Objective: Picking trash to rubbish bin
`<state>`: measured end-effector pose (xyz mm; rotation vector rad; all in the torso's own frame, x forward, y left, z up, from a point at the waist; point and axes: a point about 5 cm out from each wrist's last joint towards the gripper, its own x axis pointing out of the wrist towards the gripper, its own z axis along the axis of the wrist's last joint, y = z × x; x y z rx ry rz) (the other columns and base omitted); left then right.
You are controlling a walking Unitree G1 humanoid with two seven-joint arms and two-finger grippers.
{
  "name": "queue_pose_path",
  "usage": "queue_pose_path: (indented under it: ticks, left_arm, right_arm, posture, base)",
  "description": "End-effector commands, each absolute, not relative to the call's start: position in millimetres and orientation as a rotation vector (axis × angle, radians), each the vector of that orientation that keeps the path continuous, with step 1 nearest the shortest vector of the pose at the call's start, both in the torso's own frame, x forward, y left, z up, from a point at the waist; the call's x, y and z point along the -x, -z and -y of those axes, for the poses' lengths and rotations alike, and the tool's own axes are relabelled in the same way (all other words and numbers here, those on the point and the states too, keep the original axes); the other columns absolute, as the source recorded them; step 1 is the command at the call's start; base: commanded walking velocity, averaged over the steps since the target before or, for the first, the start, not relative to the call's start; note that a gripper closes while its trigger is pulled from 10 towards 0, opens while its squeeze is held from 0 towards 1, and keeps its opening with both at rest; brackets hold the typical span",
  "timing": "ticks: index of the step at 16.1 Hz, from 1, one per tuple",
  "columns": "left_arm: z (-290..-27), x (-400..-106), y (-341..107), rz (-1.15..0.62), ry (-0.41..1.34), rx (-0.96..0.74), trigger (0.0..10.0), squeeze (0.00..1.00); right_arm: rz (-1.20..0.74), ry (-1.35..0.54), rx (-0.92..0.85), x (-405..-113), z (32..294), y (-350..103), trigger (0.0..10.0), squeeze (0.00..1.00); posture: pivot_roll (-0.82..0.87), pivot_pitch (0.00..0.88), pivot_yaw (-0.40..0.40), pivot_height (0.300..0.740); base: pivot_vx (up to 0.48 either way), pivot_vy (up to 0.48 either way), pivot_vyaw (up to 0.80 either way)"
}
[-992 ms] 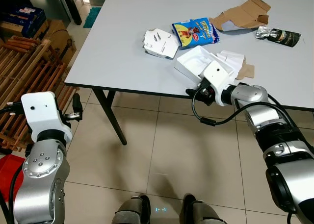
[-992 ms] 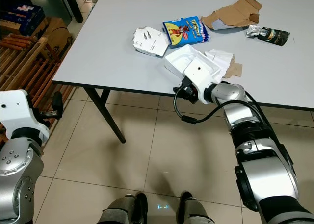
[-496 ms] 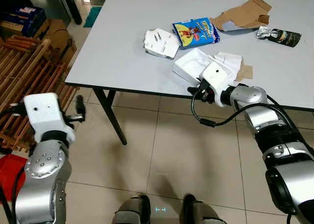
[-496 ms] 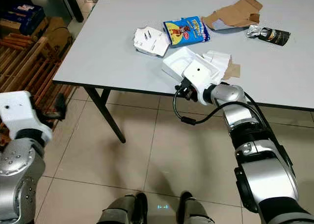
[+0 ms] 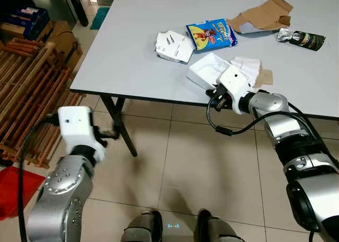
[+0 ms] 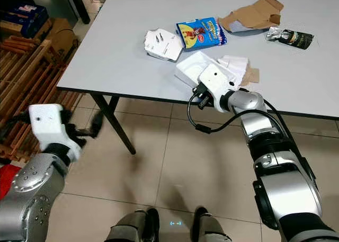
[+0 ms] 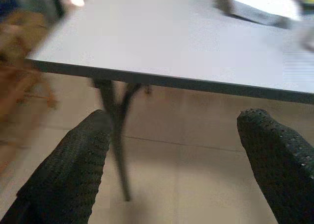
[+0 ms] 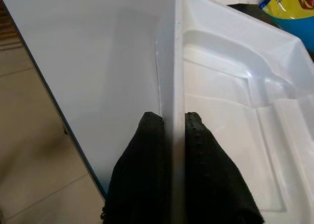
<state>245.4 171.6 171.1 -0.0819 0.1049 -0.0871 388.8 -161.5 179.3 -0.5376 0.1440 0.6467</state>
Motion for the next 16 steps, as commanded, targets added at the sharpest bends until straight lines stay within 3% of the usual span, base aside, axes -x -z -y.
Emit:
queue_pose_path:
  ticks: [1,5,16]
  left_arm:
    - [-163.0,-240.3,-171.2,-0.12,0.184,0.089,10.0,0.0]
    - [-147.9,-235.5,-174.6,-0.118,0.32,0.111,10.0,0.0]
    - [-135.6,-229.3,-179.0,-0.137,0.415,0.135,10.0,0.0]
  right_arm:
    - [-0.188,-0.647,0.527,-386.8,163.6,-168.2,0.0,0.0]
    - [-0.187,-0.649,0.526,-386.5,162.7,-167.4,0.0,0.0]
    - [-0.163,-0.633,0.514,-386.9,161.6,-167.7,0.0,0.0]
  posture:
    - [0.1,0.261,0.065,0.74]
    - [0.1,0.261,0.066,0.74]
    - [0.1,0.254,0.068,0.74]
  base:
    - [0.0,0.0,0.0]
    - [0.0,0.0,0.0]
    - [0.0,0.0,0.0]
